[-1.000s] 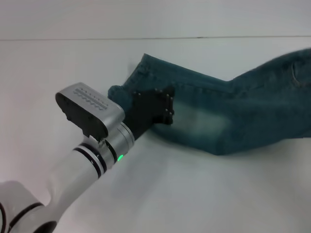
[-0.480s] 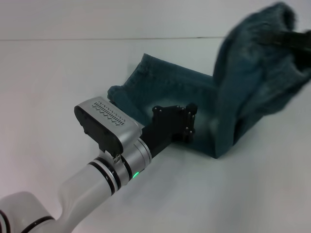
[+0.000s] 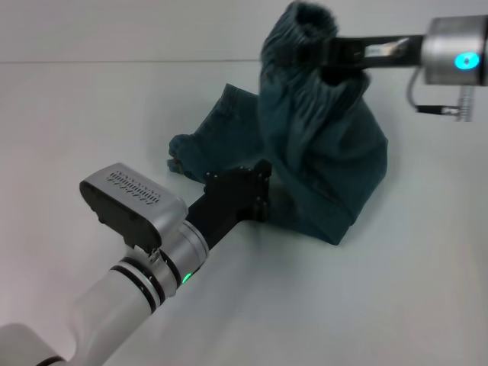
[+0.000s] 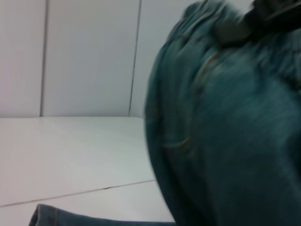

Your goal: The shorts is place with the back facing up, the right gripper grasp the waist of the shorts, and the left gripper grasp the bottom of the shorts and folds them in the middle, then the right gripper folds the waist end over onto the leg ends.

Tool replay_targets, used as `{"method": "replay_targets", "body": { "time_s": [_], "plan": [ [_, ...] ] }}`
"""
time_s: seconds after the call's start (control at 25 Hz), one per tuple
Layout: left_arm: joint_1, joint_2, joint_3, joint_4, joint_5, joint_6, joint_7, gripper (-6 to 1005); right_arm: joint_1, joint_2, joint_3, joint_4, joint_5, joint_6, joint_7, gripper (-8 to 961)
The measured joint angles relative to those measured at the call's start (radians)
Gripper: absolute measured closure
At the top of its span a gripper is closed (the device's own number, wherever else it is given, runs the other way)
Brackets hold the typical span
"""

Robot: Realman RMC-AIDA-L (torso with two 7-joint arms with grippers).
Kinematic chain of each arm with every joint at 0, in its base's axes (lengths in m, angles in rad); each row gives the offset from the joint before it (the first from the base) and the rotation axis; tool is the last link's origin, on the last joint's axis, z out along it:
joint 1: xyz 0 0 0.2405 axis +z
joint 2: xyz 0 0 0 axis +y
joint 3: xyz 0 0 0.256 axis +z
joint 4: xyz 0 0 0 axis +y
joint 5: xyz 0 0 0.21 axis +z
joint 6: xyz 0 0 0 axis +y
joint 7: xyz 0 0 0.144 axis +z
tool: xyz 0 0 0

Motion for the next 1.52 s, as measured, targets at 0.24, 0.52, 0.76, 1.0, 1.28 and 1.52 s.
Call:
{"method": "replay_targets", "body": {
  "time_s": [0.24,0.52,0.76,1.0,1.28,1.52],
  "plan": [
    [0.112,0.001,-0.108,0.000,0.001,0.081,0.059,998,0.121,-0.001,-0.046,0.165,-0.051,0.168,-0.005,704],
    [0.242,0.003,-0.198,0.002,0.001,0.257,0.065,999,0.132,0.002,-0.069,0.175,-0.028,0.224,-0.018,676],
    [0.244,0.005,-0.187,0.010,0.004,0.268,0.065,999,0.110,-0.013,-0.062,0.136,-0.020,0.176,0.028,467],
    [0.238,0.005,-0.185,0.011,0.049,0.342,0.061,999,-0.058,0.005,-0.057,-0.006,0.158,0.136,-0.109,306],
    [0.198,0.012,-0.173,0.125,0.187,0.397,-0.131,982,-0.296,0.000,0.013,0.030,0.451,0.071,-0.551,146],
    [0.139,0.012,-0.085,0.365,0.356,0.487,-0.433,935,-0.398,-0.002,0.105,0.101,0.493,-0.136,-0.830,124]
  ]
}}
